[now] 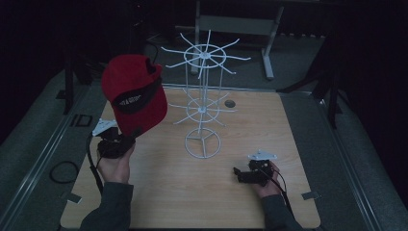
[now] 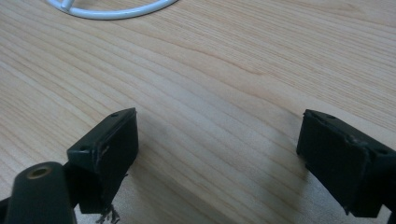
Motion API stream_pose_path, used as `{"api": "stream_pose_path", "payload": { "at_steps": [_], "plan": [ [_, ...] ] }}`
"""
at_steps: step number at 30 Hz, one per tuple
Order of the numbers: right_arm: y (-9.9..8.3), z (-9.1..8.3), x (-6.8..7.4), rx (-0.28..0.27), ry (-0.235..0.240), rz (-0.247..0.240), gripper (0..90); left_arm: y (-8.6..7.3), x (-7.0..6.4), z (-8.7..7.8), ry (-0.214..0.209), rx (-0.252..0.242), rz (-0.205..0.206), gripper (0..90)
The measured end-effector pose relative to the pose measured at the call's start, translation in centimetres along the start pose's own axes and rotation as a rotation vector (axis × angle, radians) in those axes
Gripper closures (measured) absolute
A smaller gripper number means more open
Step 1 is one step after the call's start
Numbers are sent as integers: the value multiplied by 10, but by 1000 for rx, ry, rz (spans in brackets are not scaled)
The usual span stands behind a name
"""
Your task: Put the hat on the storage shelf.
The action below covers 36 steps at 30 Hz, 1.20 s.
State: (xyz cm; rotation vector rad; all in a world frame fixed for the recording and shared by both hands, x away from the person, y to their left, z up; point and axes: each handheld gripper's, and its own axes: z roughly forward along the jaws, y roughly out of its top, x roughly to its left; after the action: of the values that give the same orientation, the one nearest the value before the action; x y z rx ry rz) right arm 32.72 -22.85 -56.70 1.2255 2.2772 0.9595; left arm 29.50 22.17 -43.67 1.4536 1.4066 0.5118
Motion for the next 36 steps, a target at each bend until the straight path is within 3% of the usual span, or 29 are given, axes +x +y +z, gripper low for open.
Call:
{"api": "stream_pose_path", "payload": {
  "at_steps": [36],
  "plan": [
    [0,0,0,1,0,0,125,31,-10,-6,-28,-31,27,854]
  ]
}}
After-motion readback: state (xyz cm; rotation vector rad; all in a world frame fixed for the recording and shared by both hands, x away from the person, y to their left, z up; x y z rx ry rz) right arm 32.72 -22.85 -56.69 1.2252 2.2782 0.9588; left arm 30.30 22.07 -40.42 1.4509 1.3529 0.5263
